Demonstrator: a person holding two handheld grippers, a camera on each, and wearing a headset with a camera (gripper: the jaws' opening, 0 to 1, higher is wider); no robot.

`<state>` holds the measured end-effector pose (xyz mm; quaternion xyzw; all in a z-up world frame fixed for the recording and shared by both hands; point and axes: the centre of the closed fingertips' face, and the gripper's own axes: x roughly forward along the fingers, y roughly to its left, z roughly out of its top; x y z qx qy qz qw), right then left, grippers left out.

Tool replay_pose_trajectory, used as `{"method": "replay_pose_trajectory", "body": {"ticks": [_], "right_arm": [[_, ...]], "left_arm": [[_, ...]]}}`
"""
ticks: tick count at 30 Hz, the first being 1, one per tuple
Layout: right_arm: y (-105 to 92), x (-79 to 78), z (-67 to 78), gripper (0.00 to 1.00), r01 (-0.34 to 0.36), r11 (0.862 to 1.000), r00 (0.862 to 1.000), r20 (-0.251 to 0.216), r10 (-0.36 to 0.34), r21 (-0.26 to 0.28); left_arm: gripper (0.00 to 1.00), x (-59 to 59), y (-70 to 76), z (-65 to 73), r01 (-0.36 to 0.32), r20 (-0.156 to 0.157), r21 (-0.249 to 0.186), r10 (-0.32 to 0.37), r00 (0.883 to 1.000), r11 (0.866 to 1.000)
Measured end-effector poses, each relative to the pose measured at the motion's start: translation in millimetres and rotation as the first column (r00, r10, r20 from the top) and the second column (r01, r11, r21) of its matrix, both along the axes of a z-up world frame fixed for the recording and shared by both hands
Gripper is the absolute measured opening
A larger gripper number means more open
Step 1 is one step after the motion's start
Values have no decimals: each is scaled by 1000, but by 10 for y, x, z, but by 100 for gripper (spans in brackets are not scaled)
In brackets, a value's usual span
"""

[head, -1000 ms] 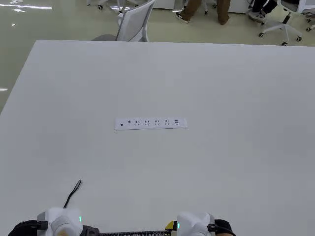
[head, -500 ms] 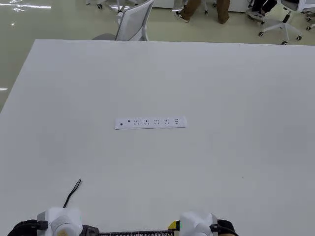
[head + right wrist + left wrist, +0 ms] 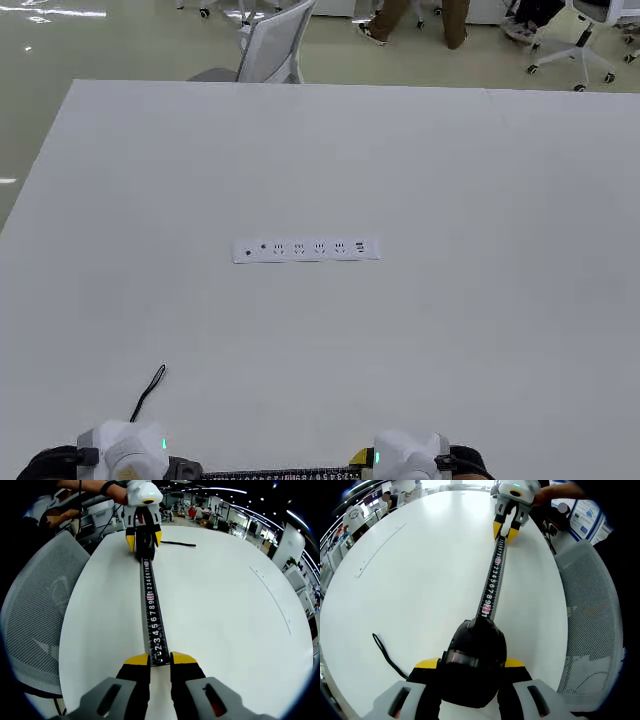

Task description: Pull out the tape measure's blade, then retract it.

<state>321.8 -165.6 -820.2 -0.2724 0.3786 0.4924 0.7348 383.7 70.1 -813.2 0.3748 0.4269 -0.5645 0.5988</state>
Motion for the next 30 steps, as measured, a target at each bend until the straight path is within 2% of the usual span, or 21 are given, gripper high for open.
{"method": "replay_pose_trajectory", "body": {"ticks": [15,23,25,26,30], "right_arm": [[-61,-14,-25,14,14,1000,1000,-12,-14,4],[-38,-19,-19,15,9,1000,1000,-11,-9,7],[-71,-30,-27,15,42,999,999,-29,-42,-1],[-65,-30,-21,15,40,999,999,-20,-40,5],[-60,-35,-16,16,42,999,999,8,-42,-1]], "left_arm": [[41,6,-8,-10,1,-1,-3,-1,1000,1000],[42,-16,-21,-11,0,16,-2,0,1000,1000],[42,-27,-24,-19,7,23,2,-7,1000,1000],[42,-17,-33,-15,9,34,-2,-8,999,1000],[42,-1,-35,-6,-5,42,-22,6,999,1000]]}}
